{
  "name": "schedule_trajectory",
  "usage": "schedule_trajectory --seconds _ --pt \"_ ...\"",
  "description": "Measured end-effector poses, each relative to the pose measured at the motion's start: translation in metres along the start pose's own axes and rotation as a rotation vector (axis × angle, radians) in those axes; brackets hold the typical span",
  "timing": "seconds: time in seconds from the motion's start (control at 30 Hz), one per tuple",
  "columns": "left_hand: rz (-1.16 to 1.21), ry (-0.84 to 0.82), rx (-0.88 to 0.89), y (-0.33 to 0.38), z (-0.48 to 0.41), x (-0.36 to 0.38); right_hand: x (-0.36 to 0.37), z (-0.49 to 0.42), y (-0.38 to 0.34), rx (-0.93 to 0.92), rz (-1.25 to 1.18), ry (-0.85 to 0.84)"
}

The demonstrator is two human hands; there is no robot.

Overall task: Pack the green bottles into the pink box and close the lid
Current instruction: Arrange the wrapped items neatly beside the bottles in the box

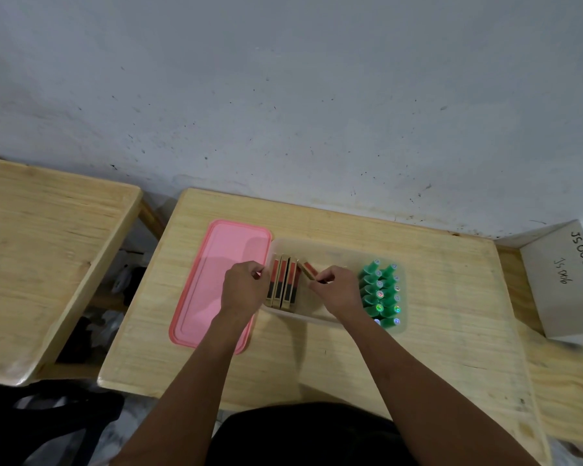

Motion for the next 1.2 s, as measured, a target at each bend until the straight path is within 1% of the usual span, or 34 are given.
schedule_trajectory --seconds 0.13,0.43,0.6,0.83,0.93,0.97,1.03,1.13,1.2 --pt "0.006 0.002 -0.007 0.001 0.0 0.0 0.008 0.0 0.002 0.085 -0.069 -0.029" --pt "0.014 -0.003 -0.015 0.001 0.001 0.0 0.022 -0.004 -0.003 0.175 -0.164 -0.054" --pt "0.0 0.007 -0.013 0.002 0.001 -0.001 0.025 -0.004 -0.003 0.184 -0.192 -0.078" --pt "0.002 0.006 -0.008 0.003 0.002 -0.001 0.027 -0.004 -0.002 0.147 -0.117 -0.152" --pt "-0.002 0.003 -0.013 0.002 0.0 -0.001 0.021 -0.003 -0.009 0.072 -0.007 -0.212" --pt "0.0 0.002 -0.014 0.002 0.0 0.0 0.017 -0.002 -0.011 0.034 0.042 -0.214" --pt "0.0 0.002 -0.016 0.001 0.0 0.0 0.007 0.001 -0.016 -0.03 0.165 -0.166" --pt "-0.012 0.01 -0.013 0.001 -0.001 0.0 -0.013 0.0 -0.018 -0.07 0.422 -0.059" --pt "-0.015 0.016 -0.009 0.001 0.0 0.0 -0.021 -0.002 -0.018 -0.049 0.618 -0.097"
Point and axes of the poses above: each hand's wrist, its own z-axis away from the middle knuckle, its own x-axis out of the palm, y = z × x, the point moved 3 cm from there along -z, towards the middle knuckle, and after that the axes turned 15 degrees about -x, right-handed, at the moved point
